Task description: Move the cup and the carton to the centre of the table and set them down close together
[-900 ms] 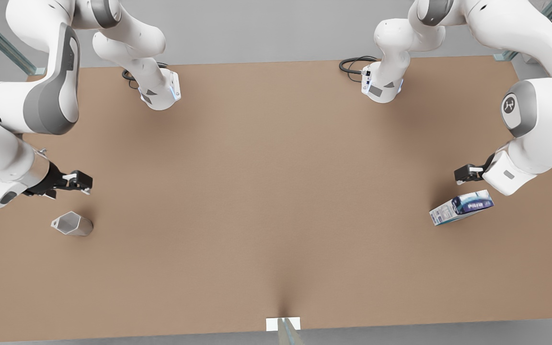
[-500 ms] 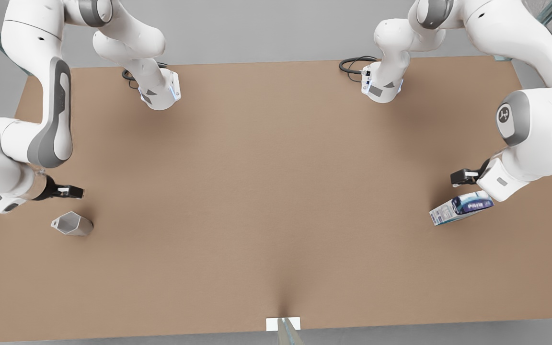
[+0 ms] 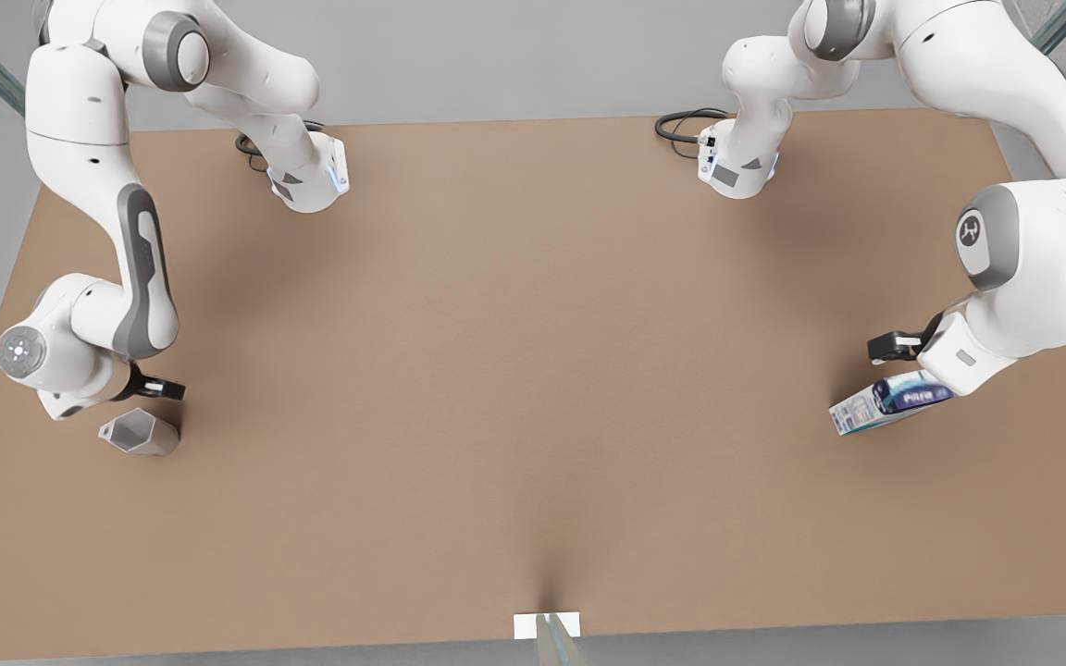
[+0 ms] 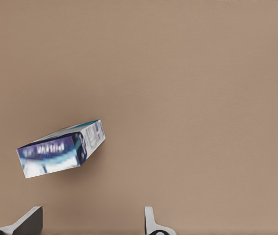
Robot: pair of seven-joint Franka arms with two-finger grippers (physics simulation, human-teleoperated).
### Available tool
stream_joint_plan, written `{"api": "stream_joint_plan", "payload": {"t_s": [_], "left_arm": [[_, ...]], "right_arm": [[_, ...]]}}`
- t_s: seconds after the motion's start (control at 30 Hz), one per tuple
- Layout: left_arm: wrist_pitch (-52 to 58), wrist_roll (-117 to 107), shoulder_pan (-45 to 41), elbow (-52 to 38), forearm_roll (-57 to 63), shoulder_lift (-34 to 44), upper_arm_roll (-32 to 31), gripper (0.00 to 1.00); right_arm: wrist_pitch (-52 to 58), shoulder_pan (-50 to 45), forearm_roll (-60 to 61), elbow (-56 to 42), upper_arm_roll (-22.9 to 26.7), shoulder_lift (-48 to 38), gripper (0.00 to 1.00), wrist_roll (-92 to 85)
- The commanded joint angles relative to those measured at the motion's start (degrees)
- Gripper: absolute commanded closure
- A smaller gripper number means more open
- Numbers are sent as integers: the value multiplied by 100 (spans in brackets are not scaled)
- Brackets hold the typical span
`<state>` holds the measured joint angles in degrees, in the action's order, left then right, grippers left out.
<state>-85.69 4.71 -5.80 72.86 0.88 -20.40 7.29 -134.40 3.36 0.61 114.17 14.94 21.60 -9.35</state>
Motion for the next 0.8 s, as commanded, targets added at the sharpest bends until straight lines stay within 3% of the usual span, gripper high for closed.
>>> {"api": "stream_joint_plan", "payload": {"t_s": [0.0,0.17,0.47,0.5,0.53,0.57,0.77], "left_arm": [[0,-5,0,0,0,1,0,0],[0,-5,0,0,-9,9,0,0],[0,-5,0,0,-27,9,18,0],[9,-5,0,0,-27,9,18,0],[9,-5,0,0,-27,9,18,0],[9,-5,0,0,-18,18,18,0],[9,-5,0,0,-18,18,18,0]], "right_arm": [[-112,-2,0,0,0,20,0,-32],[-860,-11,0,88,-8,248,0,-85],[-1071,50,18,115,-26,635,0,-164],[-1080,33,44,71,-17,635,8,-173],[-1080,33,62,9,-26,635,51,-173],[-1080,33,62,-70,-17,635,77,-173],[-1422,24,53,-96,-17,846,79,-190]]}}
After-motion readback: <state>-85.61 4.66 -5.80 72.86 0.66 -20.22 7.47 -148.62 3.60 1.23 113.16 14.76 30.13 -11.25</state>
